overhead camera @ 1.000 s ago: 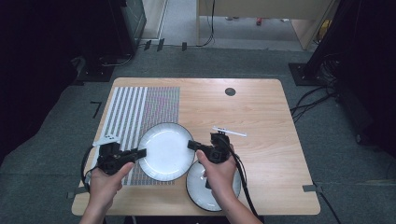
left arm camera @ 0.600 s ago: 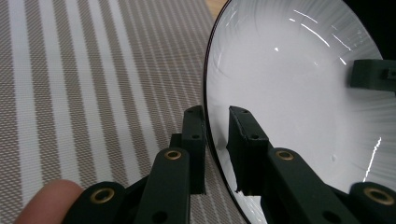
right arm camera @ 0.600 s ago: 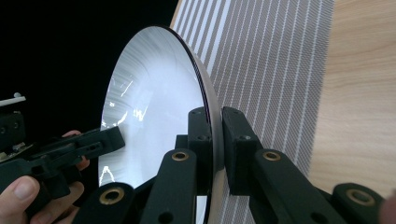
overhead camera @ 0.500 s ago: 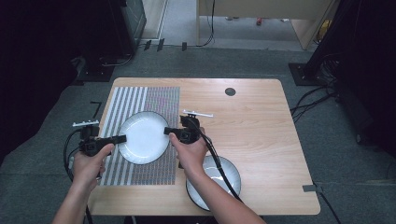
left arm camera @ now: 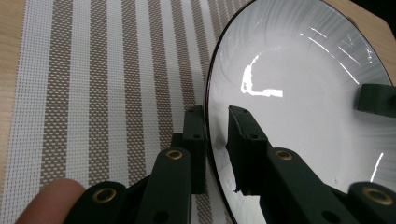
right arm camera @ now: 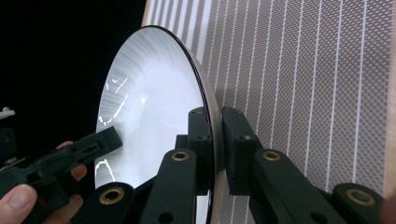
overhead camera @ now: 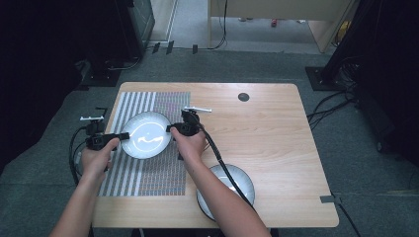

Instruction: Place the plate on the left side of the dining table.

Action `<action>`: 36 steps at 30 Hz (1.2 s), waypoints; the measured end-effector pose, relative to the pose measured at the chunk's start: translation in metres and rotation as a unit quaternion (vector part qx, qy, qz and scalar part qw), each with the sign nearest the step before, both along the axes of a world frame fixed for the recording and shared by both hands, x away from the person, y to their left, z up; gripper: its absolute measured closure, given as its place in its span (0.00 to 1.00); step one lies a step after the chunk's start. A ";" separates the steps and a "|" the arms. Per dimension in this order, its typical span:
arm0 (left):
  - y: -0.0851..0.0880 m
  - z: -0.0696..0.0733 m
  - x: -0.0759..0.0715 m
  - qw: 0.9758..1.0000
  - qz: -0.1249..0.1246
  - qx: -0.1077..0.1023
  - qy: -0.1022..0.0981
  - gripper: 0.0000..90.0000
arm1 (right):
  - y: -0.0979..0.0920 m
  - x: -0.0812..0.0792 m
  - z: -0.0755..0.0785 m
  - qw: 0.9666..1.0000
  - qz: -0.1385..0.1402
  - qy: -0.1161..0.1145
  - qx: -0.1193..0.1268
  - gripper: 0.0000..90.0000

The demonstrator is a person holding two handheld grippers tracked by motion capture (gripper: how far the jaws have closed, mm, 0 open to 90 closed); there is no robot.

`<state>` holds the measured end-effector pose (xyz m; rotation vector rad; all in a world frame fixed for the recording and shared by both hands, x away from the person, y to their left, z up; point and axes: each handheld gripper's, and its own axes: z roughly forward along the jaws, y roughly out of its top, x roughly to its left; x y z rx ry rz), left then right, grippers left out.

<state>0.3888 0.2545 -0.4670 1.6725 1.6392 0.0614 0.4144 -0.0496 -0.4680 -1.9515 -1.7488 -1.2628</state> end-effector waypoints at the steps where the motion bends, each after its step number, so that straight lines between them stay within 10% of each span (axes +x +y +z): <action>1: 0.000 -0.002 0.002 1.000 0.001 0.001 0.003 0.87 | 0.001 0.003 -0.003 1.000 -0.003 0.006 0.003 0.92; 20: 0.001 -0.024 0.022 0.999 0.020 0.019 0.038 0.88 | 0.010 0.021 -0.036 0.999 -0.019 0.032 -0.001 0.92; 36: -0.001 -0.025 0.031 0.998 0.042 0.020 0.034 0.87 | 0.013 0.024 -0.042 0.999 -0.038 0.003 -0.001 0.92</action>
